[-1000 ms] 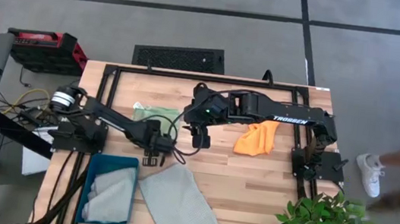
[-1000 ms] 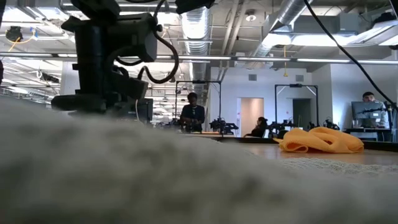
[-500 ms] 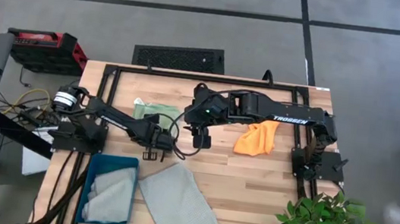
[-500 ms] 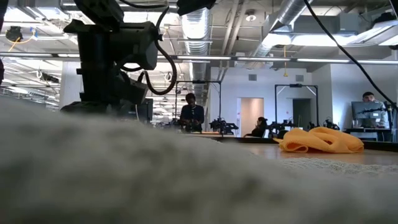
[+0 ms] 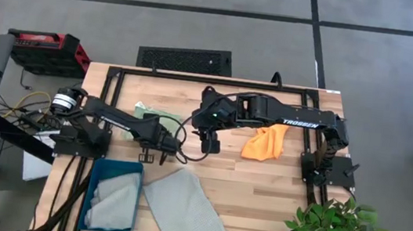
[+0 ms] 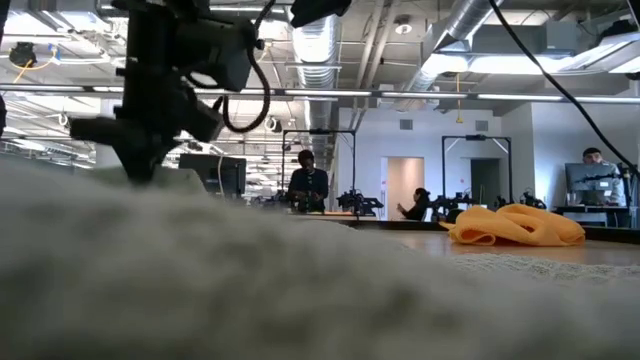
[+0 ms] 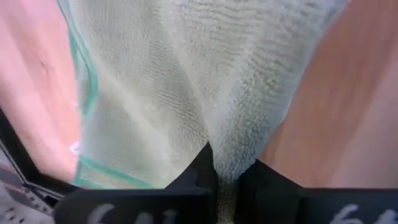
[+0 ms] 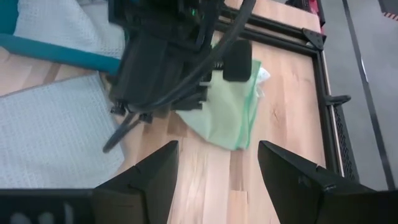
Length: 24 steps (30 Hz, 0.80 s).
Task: Fold microfiber towels
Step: Put the folded green microfiber towel into the blue bin
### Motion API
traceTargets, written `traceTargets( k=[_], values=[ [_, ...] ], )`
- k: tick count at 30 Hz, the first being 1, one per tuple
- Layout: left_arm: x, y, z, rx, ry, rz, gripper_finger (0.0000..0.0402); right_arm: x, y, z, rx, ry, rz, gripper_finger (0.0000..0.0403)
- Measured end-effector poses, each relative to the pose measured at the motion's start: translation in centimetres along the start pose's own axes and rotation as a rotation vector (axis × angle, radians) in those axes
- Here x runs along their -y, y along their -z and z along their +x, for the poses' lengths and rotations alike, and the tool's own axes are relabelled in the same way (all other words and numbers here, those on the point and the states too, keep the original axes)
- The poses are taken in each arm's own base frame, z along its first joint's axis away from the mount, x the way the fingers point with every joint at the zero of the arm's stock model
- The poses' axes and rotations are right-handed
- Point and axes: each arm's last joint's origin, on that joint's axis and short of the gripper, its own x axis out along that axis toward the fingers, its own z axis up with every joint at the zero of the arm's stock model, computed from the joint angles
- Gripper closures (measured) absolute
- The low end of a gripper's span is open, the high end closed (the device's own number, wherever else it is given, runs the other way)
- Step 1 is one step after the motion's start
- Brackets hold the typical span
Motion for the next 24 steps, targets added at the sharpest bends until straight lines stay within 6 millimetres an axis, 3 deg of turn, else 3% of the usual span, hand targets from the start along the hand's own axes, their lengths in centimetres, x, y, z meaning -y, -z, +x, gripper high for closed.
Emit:
traceTargets(
  k=[6,11,19,24],
  values=[
    [0.3,1.5,-3.6,-0.004,0.060,0.093,0.0400,-0.1,0.4,-0.1,-0.037,-0.011,-0.002,0.0159],
    [1.0,4.1,-6.1,0.003,0.073,0.093,0.0401,0.0,0.5,-1.6,-0.038,-0.011,0.008,0.0159],
    [3.1,7.9,-8.7,0.058,0.122,0.108,0.0401,0.1,0.6,-3.6,-0.019,-0.007,0.033,0.0159],
    [4.5,9.2,-9.4,0.044,0.185,0.013,0.0401,0.2,0.7,-4.3,-0.021,-0.009,0.067,0.0159]
  ],
)
